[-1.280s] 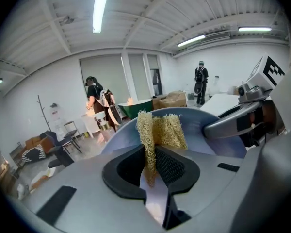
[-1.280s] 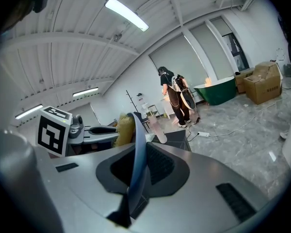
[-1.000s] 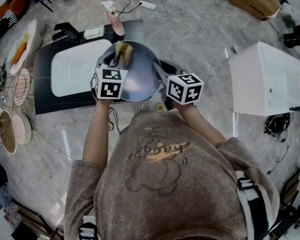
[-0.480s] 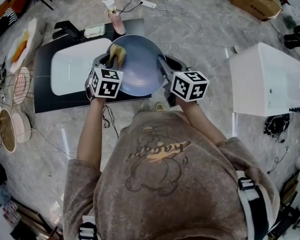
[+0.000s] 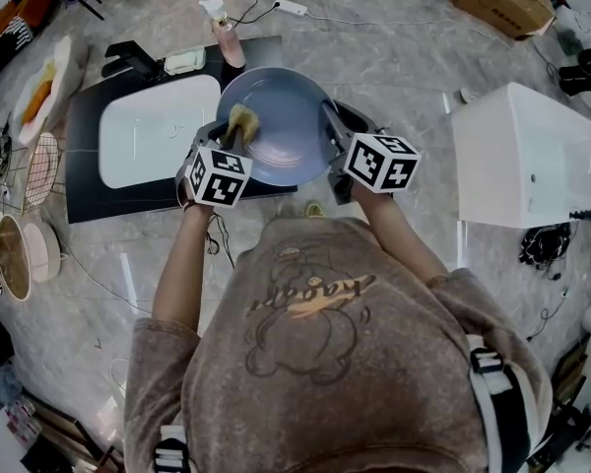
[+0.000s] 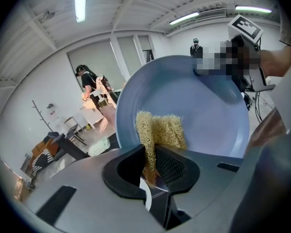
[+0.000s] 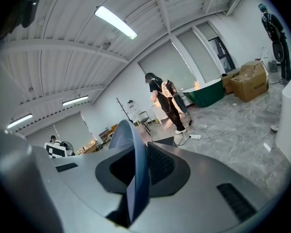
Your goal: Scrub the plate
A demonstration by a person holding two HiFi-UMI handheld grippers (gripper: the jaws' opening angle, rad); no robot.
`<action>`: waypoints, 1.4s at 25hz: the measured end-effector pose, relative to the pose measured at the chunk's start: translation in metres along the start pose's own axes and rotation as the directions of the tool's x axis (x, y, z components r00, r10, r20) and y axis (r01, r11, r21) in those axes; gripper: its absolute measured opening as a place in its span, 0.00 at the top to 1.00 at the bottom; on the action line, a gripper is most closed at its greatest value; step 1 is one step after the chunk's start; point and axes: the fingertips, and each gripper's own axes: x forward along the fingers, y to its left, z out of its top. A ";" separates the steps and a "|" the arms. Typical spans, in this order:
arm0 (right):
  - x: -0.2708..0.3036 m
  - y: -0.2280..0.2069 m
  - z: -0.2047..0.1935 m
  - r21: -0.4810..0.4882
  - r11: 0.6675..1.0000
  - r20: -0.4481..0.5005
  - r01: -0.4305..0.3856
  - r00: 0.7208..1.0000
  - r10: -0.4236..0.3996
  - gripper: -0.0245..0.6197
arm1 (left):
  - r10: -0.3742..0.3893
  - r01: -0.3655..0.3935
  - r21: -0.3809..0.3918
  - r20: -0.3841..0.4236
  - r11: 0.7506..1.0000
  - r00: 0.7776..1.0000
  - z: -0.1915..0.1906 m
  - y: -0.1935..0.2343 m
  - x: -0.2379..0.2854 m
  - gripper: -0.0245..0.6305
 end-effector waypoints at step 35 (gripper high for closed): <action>0.011 0.009 -0.023 0.086 0.996 -0.045 -0.026 0.999 0.030 0.88 | -0.158 0.160 -0.004 0.131 0.987 0.979 0.046 -0.084 -0.003 0.86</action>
